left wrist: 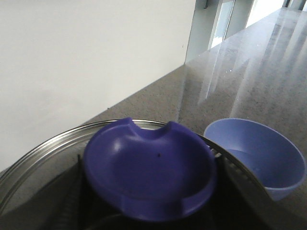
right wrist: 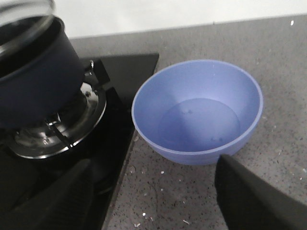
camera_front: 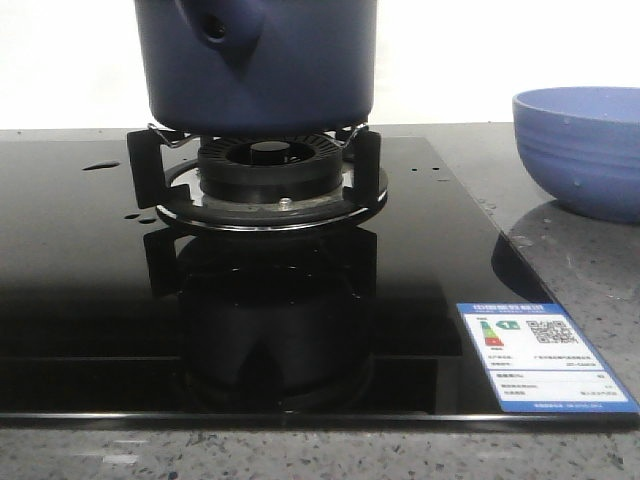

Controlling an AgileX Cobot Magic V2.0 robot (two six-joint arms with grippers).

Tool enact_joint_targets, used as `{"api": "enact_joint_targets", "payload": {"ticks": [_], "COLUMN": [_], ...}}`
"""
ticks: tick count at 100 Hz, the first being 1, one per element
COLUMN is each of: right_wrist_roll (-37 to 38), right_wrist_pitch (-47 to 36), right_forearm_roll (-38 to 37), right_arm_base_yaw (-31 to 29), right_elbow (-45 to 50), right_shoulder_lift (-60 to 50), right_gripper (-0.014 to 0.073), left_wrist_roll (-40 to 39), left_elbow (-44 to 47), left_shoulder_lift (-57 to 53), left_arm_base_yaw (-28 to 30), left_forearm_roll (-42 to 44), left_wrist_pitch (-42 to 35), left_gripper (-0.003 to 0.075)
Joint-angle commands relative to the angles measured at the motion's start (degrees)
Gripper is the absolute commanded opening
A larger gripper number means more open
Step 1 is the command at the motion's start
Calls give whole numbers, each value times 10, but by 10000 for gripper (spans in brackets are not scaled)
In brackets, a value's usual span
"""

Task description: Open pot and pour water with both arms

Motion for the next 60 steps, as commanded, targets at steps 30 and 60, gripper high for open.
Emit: {"api": "enact_joint_targets", "payload": {"ticks": [30, 60], "right_wrist_roll": [40, 40], "right_wrist_pitch": [74, 131], "right_forearm_roll": [-97, -95], "right_arm_base_yaw": [-52, -115], "right_elbow": [-216, -301], "right_shoulder_lift": [269, 460], "right_gripper": [476, 476], "left_wrist_roll": [-2, -2], "left_elbow": [-37, -38], "left_shoulder_lift": [-66, -77], "left_arm_base_yaw": [93, 145], "left_forearm_roll": [-41, -41], "left_wrist_pitch": [15, 13], "left_gripper": [316, 316]}}
